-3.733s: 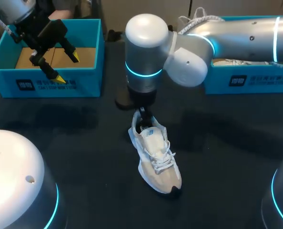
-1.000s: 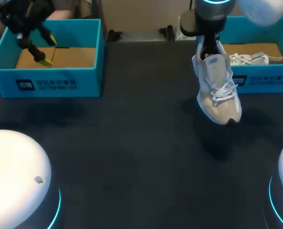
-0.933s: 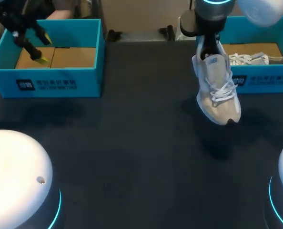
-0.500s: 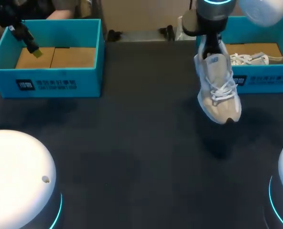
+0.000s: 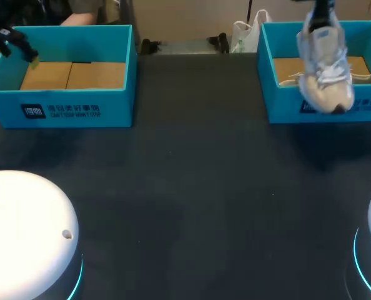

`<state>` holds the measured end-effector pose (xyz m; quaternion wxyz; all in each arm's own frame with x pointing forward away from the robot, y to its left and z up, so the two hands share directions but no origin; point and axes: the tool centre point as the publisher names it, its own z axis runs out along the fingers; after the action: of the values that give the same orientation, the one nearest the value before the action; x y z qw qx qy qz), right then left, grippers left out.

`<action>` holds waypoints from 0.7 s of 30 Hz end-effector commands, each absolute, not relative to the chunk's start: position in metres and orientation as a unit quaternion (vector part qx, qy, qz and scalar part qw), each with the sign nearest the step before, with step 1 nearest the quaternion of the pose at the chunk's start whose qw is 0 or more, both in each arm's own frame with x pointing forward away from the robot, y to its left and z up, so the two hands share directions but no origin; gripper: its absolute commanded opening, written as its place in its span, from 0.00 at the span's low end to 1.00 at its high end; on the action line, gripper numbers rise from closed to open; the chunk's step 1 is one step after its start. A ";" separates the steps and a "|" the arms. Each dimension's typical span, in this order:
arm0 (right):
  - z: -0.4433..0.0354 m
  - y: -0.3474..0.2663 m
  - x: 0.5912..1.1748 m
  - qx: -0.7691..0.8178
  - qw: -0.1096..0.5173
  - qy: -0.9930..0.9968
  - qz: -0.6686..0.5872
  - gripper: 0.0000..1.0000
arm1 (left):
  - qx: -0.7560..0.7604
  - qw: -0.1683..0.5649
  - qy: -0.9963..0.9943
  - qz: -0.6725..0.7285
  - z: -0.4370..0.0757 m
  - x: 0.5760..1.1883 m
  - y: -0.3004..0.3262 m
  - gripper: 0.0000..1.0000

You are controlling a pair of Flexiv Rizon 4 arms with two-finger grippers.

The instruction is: Take the shoe out of the shoebox, open the shoe tongue, remove and reinsert the insole, then place the shoe into the shoebox

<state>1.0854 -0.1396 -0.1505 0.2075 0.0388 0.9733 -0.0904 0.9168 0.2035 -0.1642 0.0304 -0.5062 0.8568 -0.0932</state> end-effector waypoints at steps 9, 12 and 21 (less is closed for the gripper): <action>-0.145 -0.152 1.104 0.038 0.182 0.979 -0.080 0.00 | -0.824 -0.054 0.562 -0.040 -0.165 0.922 0.219 1.00; -0.145 -0.152 1.104 0.038 0.182 0.979 -0.080 0.00 | -0.825 -0.062 0.560 -0.043 -0.173 0.932 0.221 1.00; -0.136 -0.205 1.147 0.077 0.201 0.970 -0.115 0.00 | -0.838 -0.020 0.543 -0.043 -0.194 0.961 0.230 1.00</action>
<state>1.1271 -0.1928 -0.1391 0.2097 0.0739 0.9684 -0.1126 0.9490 0.2315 -0.1921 -0.0195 -0.7769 0.6260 -0.0640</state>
